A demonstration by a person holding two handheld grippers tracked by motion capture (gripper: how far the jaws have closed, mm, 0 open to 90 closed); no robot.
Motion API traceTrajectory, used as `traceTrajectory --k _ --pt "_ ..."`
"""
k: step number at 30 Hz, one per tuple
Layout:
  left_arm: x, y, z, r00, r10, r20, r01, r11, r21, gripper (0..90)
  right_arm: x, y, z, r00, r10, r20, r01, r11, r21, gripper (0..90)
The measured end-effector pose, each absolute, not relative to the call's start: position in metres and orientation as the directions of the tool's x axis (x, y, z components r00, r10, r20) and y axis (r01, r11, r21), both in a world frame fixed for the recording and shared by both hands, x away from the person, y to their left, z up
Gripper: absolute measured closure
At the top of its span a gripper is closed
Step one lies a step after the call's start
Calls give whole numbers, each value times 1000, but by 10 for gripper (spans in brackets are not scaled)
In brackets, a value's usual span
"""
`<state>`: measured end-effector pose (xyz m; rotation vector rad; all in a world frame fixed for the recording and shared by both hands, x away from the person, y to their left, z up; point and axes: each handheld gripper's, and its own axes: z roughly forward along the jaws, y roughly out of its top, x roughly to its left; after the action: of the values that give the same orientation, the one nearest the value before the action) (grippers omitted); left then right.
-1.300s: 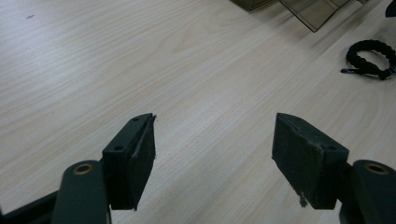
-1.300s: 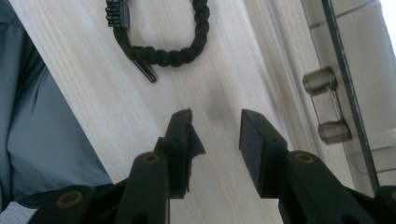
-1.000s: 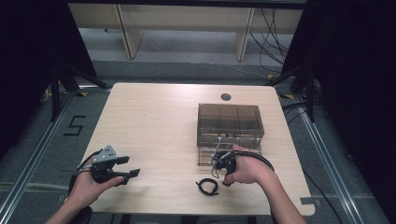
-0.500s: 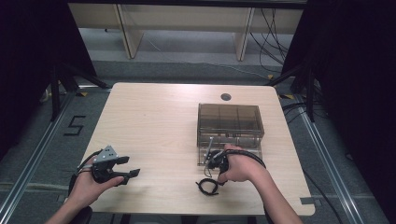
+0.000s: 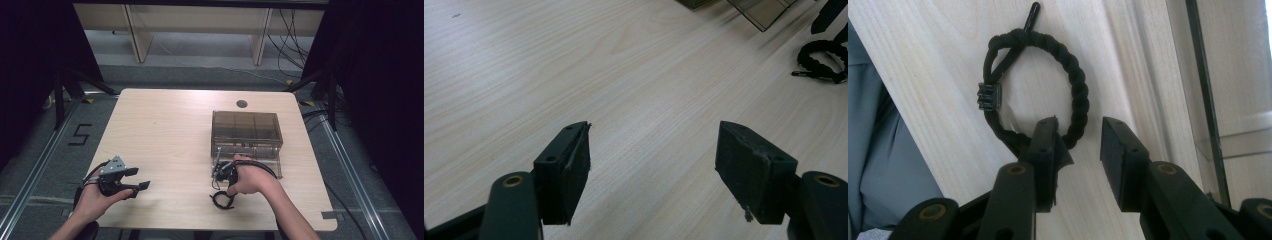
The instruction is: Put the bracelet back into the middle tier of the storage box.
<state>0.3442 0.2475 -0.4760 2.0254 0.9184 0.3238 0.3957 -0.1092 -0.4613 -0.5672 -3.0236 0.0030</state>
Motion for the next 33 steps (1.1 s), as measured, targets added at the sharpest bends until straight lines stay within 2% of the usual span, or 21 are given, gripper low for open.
traceTrajectory --k 5,8,11,14,20,24,29,33 --pt "344 247 -476 694 712 -108 487 -355 798 301 398 -107 -464 -939 338 61 338 941 -11 695" --pt "344 248 -476 695 711 -105 488 -361 795 301 397 -106 -465 -927 365 85 366 931 0 701" --pt "345 247 -476 696 711 -104 488 -361 795 301 399 -104 -464 -942 332 58 331 943 -15 705" --pt "344 247 -476 696 711 -103 489 -364 793 301 398 -103 -464 -934 352 64 351 936 -21 712" --pt "344 247 -476 696 711 -102 489 -365 792 301 400 -99 -464 -942 330 58 330 944 -23 723" --pt "344 248 -476 695 712 -102 489 -364 793 301 399 -99 -465 -941 329 74 330 944 4 724" --pt "344 247 -476 696 711 -101 489 -366 792 301 398 -98 -461 -939 339 49 339 941 -17 723" --pt "344 247 -476 696 711 -102 490 -366 791 301 399 -98 -465 -942 328 70 329 944 11 722"
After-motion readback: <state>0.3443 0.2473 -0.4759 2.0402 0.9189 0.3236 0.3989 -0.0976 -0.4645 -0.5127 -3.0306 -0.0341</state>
